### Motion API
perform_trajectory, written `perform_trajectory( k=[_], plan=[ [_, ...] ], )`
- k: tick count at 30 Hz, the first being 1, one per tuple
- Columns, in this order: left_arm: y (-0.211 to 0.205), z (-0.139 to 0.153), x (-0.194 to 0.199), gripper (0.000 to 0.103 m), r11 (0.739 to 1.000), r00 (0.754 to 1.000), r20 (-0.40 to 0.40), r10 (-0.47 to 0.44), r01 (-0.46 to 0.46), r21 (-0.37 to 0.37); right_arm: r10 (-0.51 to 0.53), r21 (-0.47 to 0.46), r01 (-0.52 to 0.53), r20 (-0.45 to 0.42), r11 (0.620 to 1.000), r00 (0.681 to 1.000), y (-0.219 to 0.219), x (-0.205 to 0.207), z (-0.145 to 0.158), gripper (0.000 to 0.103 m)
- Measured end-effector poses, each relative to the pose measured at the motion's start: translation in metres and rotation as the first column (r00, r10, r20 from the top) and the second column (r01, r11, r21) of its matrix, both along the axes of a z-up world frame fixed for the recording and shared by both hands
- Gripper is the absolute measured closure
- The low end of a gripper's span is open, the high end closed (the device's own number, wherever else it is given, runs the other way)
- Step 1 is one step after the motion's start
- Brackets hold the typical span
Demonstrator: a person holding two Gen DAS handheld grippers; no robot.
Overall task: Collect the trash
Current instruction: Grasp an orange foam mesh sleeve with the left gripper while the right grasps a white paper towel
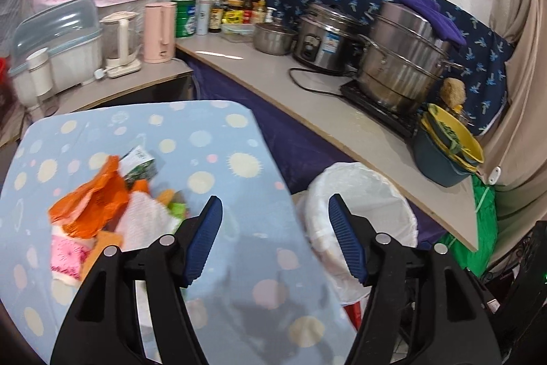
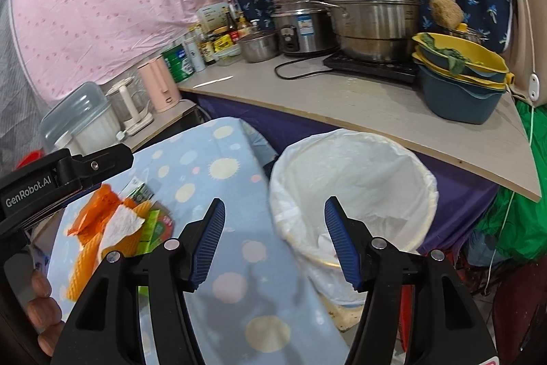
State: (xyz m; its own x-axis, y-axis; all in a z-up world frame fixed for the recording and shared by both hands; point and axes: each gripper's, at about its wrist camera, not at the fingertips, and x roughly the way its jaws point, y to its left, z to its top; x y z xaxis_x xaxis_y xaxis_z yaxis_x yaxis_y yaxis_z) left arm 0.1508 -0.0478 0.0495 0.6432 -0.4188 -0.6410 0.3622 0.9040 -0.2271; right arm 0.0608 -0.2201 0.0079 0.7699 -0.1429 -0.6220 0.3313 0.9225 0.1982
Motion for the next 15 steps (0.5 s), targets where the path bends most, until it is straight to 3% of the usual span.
perform_trajectory(
  k=[5, 11, 15],
  plan=[
    [0.041, -0.011, -0.001, 0.041, 0.998, 0.997, -0.029, 0.067, -0.067, 0.016, 0.059, -0.003, -0.059, -0.013, 0.998, 0.998, 0.033, 0.006, -0.004, 0.044],
    [0.093, -0.021, -0.017, 0.019, 0.984, 0.986, 0.014, 0.166, -0.167, 0.061, 0.124, 0.003, -0.124, -0.039, 0.992, 0.992, 0.068, 0.013, -0.013, 0.044],
    [0.127, -0.033, -0.025, 0.017, 0.975, 0.977, -0.002, 0.211, -0.211, 0.077, 0.172, 0.011, -0.172, -0.066, 0.985, 0.983, 0.091, 0.017, -0.022, 0.044]
  ],
)
